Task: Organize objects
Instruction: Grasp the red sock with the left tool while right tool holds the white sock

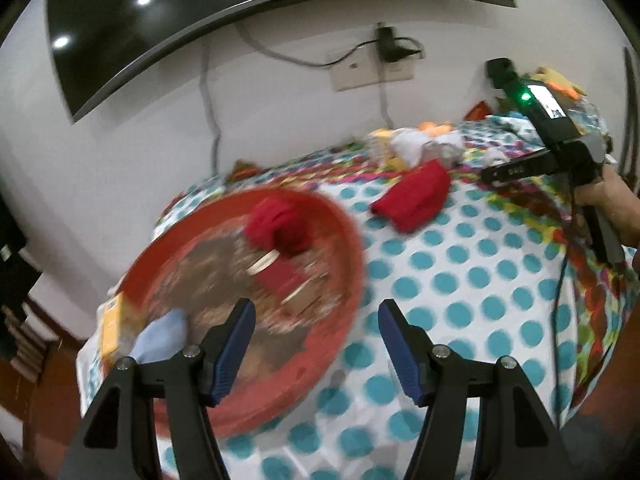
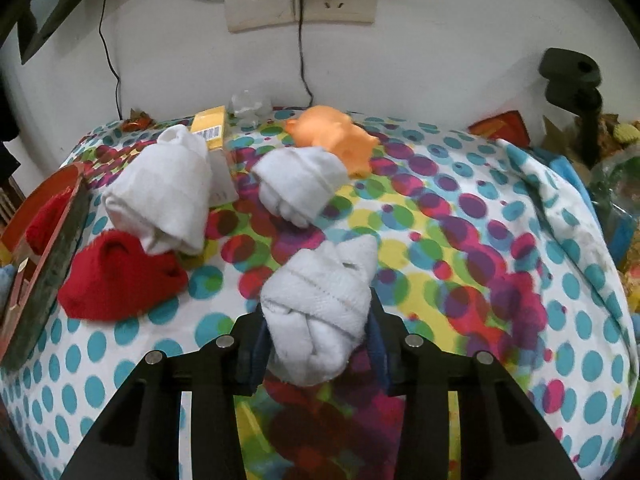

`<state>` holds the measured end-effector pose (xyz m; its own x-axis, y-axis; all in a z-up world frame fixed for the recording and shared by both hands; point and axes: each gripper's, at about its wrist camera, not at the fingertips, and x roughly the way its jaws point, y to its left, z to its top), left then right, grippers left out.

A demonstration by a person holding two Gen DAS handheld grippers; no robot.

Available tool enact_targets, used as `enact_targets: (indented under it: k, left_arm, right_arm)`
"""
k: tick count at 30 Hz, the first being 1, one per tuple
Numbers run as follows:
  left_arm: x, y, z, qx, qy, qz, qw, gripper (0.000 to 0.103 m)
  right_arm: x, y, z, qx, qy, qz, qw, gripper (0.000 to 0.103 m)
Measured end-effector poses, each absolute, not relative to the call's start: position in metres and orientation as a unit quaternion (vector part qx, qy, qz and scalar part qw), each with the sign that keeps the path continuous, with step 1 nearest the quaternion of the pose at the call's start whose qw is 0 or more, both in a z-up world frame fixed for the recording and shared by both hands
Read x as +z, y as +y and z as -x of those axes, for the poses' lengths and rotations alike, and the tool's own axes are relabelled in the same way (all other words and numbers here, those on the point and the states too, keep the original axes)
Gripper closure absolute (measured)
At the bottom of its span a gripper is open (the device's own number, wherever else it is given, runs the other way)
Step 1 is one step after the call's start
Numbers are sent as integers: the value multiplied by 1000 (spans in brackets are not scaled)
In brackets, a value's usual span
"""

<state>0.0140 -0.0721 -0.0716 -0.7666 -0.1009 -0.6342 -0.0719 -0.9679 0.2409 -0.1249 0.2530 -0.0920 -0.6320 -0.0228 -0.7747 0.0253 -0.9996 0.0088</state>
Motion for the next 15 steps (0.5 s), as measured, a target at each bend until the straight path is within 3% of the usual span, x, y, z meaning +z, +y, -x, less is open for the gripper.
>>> enact_targets:
  k: [2, 6, 11, 15]
  left_arm:
    - [-75, -58, -2, -929, -123, -349, -14, 37]
    - [-77, -34, 23, -927, -120, -352, -44, 37]
    - [-77, -11, 64, -922, -109, -358, -104, 37]
    - [-82, 5, 95, -910, -118, -372, -138, 37]
  right_arm:
    - [-89, 281, 93, -903, 33, -428, 1, 64]
    - [-65, 220, 108, -902, 20, -432, -4, 64]
    - [-54, 335, 32, -901, 21, -433, -4, 64]
    - [-48, 329, 31, -901, 15, -434, -1, 62]
